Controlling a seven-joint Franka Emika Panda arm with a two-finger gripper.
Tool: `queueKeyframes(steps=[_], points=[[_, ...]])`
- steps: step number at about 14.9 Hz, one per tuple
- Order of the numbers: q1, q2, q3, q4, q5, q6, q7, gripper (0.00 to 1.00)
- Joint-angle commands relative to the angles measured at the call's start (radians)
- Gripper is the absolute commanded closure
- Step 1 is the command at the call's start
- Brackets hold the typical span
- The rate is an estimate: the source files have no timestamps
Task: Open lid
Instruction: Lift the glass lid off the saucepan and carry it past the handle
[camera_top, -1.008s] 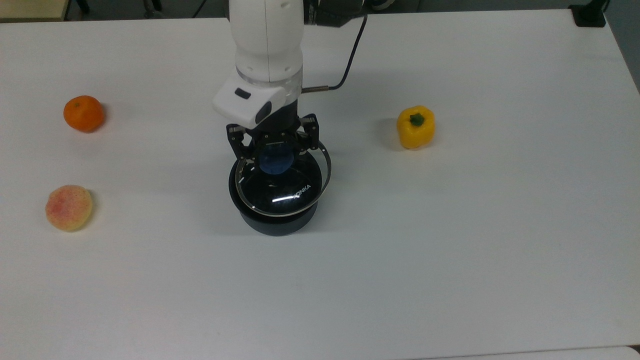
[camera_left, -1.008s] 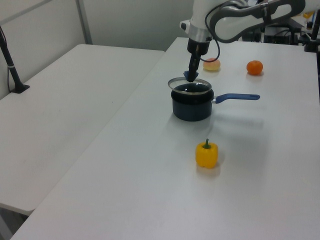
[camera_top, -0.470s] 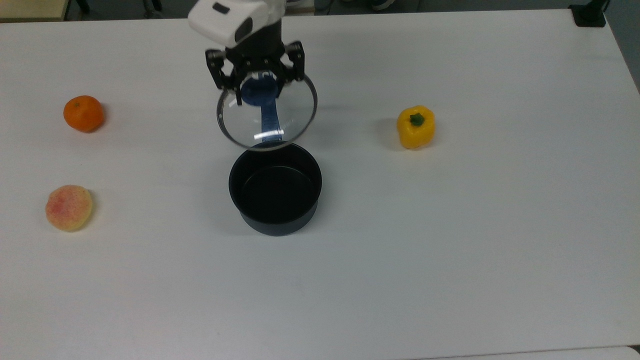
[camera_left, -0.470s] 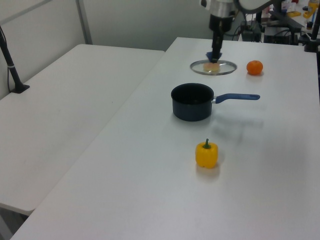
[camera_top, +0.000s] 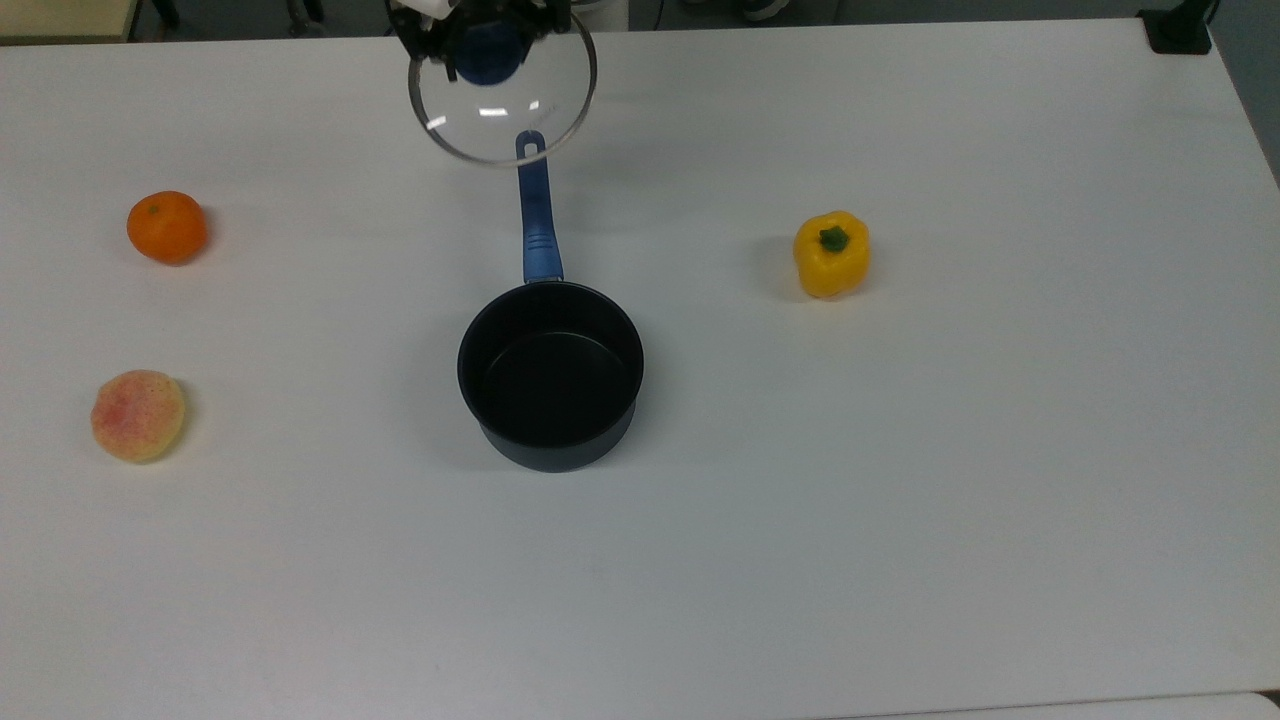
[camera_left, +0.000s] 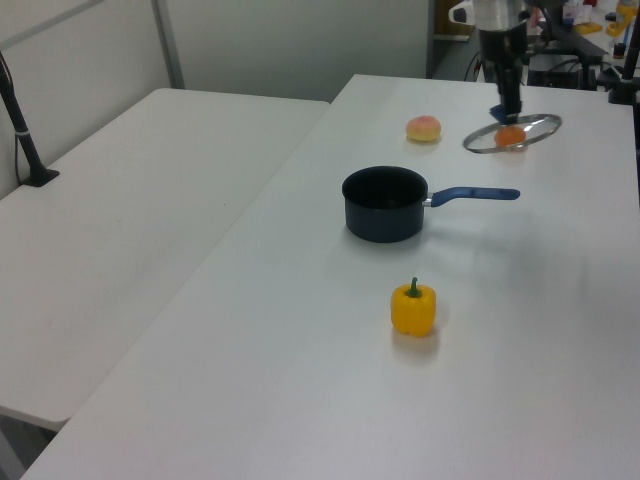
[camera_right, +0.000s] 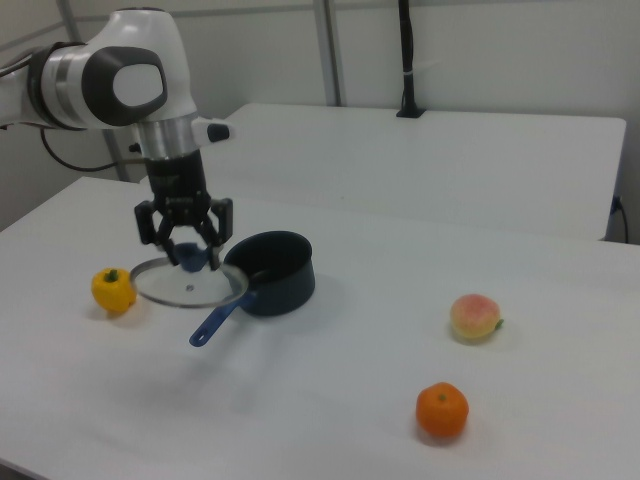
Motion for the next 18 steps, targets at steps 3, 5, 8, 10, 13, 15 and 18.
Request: queueKeyframes(steps=[3, 5, 8, 10, 13, 15, 18], points=[[0.008, -0.136, -0.033, -0.200, -0.023, -0.082, -0.071, 0.57], [0.020, -0.140, -0.032, -0.283, -0.068, -0.070, -0.071, 0.57], [0.013, -0.140, -0.032, -0.355, -0.083, -0.014, -0.071, 0.57], [0.022, -0.148, -0.032, -0.447, -0.106, 0.101, -0.056, 0.57], [0.020, -0.144, -0.027, -0.515, -0.128, 0.239, -0.002, 0.57], [0.020, -0.134, -0.027, -0.536, -0.128, 0.322, 0.002, 0.57], [0.020, -0.124, -0.027, -0.573, -0.128, 0.439, 0.012, 0.57]])
